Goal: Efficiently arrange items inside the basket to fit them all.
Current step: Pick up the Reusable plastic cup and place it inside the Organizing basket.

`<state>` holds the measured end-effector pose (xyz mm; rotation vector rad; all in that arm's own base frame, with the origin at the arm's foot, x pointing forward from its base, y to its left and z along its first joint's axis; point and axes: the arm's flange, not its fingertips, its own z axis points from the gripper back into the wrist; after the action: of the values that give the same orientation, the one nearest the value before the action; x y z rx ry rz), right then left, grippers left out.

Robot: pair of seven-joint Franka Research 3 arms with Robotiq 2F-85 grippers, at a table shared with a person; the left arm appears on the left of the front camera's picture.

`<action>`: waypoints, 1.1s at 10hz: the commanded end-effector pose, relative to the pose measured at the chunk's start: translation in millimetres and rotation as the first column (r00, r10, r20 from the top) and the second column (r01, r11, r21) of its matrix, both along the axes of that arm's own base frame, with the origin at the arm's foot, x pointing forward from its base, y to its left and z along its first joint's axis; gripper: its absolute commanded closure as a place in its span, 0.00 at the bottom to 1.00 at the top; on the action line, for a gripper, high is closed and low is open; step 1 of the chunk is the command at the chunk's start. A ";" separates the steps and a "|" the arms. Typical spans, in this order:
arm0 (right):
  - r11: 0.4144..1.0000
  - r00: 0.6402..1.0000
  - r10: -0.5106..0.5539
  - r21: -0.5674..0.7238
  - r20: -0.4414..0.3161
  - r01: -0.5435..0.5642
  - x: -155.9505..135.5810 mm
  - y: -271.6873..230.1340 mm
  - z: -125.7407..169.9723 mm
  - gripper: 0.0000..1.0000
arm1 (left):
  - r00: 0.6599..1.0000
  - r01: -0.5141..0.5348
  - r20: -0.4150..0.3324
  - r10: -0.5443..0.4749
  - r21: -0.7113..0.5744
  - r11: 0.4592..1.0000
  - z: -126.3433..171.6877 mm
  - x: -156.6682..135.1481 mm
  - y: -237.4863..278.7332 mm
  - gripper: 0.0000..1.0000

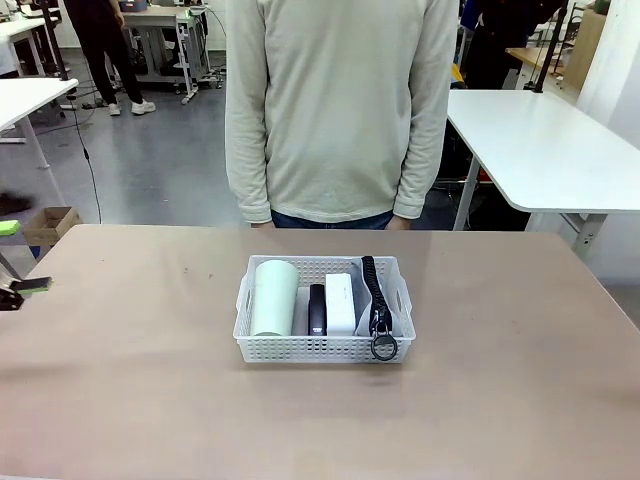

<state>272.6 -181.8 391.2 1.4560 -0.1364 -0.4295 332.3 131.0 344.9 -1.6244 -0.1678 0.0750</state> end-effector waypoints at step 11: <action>1.000 1.000 -0.003 0.008 0.028 0.002 -0.6 -0.9 1.3 0.00 | 1.000 0.000 0.000 0.000 0.000 1.000 0.0 0.0 0.0 0.00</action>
<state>272.6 -181.9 391.4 1.4559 -0.1372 -0.4295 335.8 131.3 342.1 -1.6314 -0.1687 0.0603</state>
